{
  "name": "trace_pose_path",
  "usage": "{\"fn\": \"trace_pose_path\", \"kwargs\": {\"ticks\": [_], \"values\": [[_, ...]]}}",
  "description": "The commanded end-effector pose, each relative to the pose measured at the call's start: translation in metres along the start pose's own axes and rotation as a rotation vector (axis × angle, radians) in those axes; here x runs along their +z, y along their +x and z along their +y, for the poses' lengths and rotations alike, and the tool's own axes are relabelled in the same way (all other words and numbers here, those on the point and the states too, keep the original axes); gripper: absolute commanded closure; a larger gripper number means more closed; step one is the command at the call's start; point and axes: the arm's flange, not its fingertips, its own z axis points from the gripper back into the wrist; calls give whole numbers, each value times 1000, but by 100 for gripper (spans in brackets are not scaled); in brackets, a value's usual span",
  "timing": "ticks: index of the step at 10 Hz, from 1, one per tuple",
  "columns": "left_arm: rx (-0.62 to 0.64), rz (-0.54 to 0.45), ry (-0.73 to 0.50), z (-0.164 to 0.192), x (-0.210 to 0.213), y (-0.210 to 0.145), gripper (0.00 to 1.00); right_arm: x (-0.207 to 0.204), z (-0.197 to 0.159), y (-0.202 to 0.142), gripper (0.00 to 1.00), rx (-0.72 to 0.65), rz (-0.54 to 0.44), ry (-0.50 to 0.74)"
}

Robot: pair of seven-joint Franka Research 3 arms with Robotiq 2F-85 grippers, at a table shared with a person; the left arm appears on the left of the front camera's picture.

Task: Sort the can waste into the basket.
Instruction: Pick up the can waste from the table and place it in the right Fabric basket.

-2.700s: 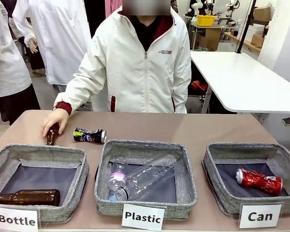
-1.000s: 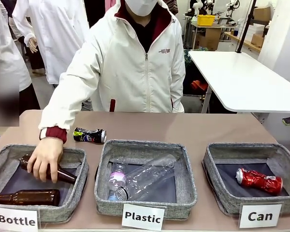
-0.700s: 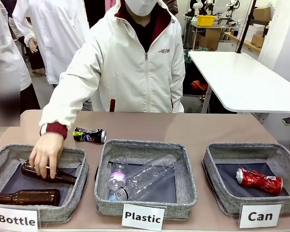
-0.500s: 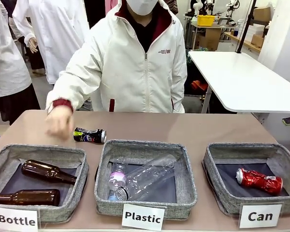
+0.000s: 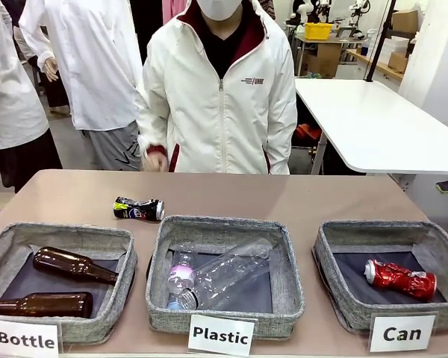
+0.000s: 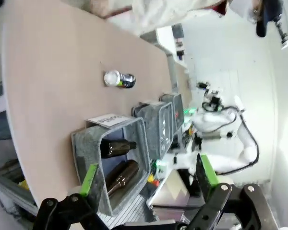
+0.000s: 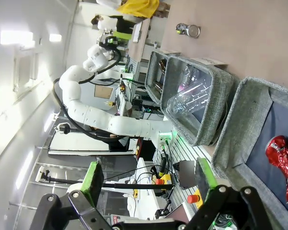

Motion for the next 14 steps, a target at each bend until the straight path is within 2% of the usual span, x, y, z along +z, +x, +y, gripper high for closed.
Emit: {"fn": "trace_pose_path", "kwargs": {"ticks": [1,3,4,6,8,9,10,12,13,14], "values": [[-72,214,169,-45,-47,31,0,2,2,-1,0,16,6,5],[-135,329,386,-102,-125,58,0,2,2,-1,0,16,6,5],[-201,459,455,-122,-162,71,0,2,2,-1,0,16,6,5],[-211,527,610,-149,-233,86,0,2,2,-1,0,16,6,5],[-246,476,773,-164,-312,94,0,2,2,-1,0,16,6,5],[-231,338,848,-169,-343,95,0,2,2,-1,0,16,6,5],[-232,230,872,-172,-371,91,0,2,2,-1,0,16,6,5],[-386,231,894,-172,-417,76,0,2,2,-1,0,16,6,5],[-357,233,915,-169,-423,71,0,2,2,-1,0,16,6,5],[-353,278,920,-164,-422,60,0,2,2,-1,0,16,6,5]]}}
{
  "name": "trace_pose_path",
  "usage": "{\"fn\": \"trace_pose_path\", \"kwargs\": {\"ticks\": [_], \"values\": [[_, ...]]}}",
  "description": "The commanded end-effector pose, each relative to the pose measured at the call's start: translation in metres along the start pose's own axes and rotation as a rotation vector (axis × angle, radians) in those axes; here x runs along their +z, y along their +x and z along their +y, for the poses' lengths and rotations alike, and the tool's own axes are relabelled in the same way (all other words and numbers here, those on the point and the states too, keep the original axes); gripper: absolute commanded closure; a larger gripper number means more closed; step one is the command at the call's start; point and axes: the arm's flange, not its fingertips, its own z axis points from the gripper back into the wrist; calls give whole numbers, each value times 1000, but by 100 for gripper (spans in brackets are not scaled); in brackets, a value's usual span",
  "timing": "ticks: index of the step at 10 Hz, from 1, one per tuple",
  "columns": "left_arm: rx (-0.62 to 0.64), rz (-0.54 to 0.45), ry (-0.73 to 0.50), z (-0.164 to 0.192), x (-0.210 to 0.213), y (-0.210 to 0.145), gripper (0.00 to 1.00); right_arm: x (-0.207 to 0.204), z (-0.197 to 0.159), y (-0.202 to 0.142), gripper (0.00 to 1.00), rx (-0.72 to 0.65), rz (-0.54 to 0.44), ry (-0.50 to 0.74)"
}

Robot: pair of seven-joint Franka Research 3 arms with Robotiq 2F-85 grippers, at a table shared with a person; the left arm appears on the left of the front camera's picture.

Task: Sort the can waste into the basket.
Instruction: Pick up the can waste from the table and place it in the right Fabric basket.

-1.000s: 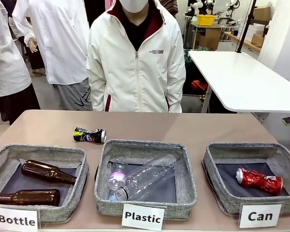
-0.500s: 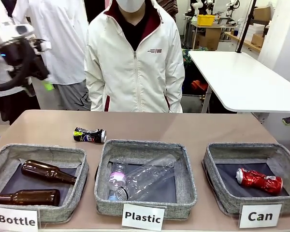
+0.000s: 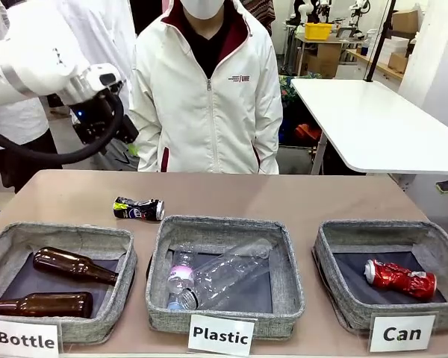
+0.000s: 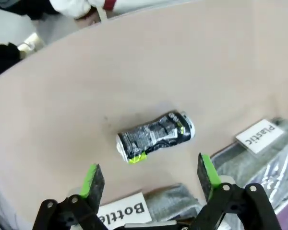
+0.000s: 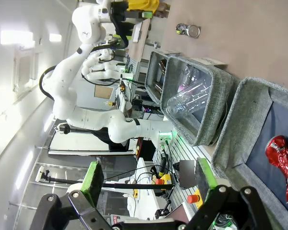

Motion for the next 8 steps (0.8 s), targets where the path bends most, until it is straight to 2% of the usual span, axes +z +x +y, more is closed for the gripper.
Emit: {"fn": "trace_pose_path", "kwargs": {"ticks": [1,3,4,7,8], "values": [[-33,27,47,6,6,-42,0,2,2,-1,0,16,6,5],[-187,-63,7,0,5,-69,0,2,2,-1,0,16,6,5],[-50,33,24,2,-5,-32,0,2,2,-1,0,16,6,5],[-50,33,24,2,-5,-32,0,2,2,-1,0,16,6,5],[-78,18,26,1,-6,-43,0,2,2,-1,0,16,6,5]]}}
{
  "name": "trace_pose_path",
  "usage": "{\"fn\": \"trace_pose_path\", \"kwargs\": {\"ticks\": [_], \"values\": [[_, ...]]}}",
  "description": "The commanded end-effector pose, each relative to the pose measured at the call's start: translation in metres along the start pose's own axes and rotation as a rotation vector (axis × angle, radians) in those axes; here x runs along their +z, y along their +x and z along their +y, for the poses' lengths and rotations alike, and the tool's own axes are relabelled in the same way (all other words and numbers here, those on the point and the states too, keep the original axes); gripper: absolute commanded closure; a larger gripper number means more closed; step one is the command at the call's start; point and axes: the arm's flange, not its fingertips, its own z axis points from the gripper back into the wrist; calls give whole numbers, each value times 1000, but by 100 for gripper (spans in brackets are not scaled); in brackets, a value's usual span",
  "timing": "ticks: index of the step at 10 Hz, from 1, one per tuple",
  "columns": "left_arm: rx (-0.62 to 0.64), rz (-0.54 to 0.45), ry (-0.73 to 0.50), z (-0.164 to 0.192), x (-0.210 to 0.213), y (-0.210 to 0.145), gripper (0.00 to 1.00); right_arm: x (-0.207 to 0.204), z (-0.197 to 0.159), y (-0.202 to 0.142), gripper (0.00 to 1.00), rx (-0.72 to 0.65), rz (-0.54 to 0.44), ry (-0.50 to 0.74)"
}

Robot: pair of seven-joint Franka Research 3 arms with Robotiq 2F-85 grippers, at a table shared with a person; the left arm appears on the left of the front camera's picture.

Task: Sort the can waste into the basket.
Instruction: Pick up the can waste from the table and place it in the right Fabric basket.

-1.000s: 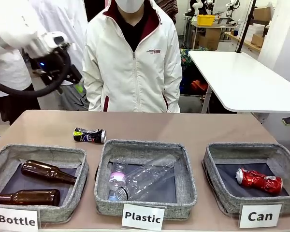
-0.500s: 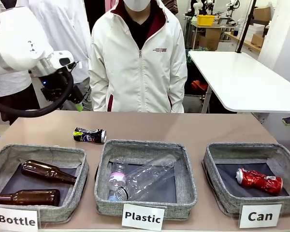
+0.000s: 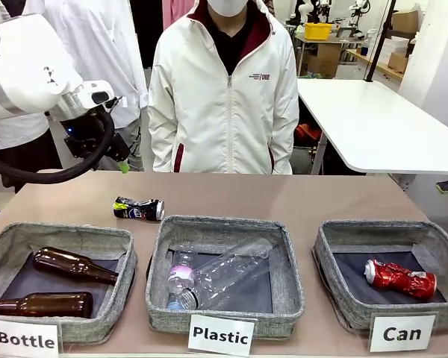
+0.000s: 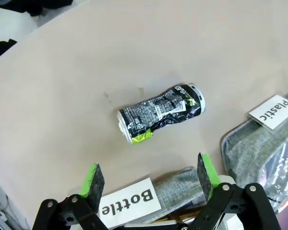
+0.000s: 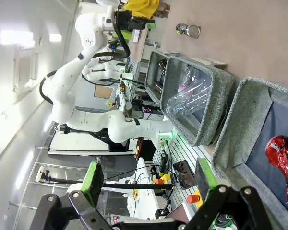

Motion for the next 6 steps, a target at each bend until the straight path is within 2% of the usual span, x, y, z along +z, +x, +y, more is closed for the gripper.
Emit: {"fn": "trace_pose_path", "kwargs": {"ticks": [1,2,3,6], "values": [[-123,-10,-42,-2,-10,-1,0,2,2,-1,0,16,6,5],[-357,-33,-92,-15,-21,-1,0,2,2,-1,0,16,6,5],[-531,-81,-72,-26,-23,2,0,2,2,-1,0,16,6,5],[-915,-117,-27,-58,-34,1,0,2,2,-1,0,16,6,5]]}}
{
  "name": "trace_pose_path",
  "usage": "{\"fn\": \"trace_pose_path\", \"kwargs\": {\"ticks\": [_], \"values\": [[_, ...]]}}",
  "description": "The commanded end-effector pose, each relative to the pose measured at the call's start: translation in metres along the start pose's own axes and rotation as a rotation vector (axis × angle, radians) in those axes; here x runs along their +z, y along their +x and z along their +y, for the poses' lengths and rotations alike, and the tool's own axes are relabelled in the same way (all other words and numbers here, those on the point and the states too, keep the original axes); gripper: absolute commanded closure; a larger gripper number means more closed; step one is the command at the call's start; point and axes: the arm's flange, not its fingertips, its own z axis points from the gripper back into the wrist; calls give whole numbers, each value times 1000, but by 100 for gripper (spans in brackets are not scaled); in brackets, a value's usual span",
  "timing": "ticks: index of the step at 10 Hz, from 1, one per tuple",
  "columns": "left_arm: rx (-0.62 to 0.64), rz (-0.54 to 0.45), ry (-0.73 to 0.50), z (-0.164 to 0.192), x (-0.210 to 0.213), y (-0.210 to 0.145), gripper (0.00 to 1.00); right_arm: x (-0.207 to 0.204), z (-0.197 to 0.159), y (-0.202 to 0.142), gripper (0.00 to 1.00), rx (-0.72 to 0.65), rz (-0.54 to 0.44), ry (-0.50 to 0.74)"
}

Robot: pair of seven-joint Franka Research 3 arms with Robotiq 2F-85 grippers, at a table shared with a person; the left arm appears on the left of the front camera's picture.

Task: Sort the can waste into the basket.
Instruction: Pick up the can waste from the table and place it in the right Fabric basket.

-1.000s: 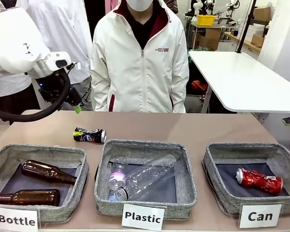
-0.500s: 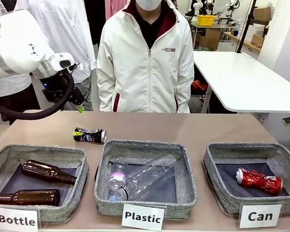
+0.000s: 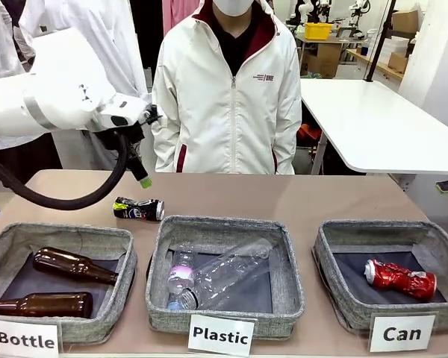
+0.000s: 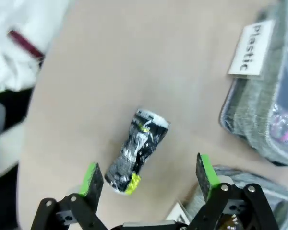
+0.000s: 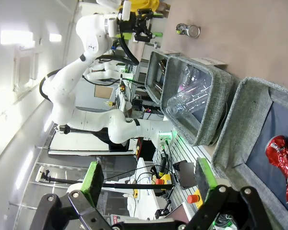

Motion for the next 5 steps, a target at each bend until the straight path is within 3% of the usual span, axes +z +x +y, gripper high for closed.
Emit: {"fn": "trace_pose_path", "kwargs": {"ticks": [1,3,5], "values": [[-168,-49,29,5,-8,-11,0,2,2,-1,0,16,6,5],[-338,7,6,10,-23,-4,0,2,2,-1,0,16,6,5],[-345,94,-45,25,-41,-1,0,2,2,-1,0,16,6,5]]}}
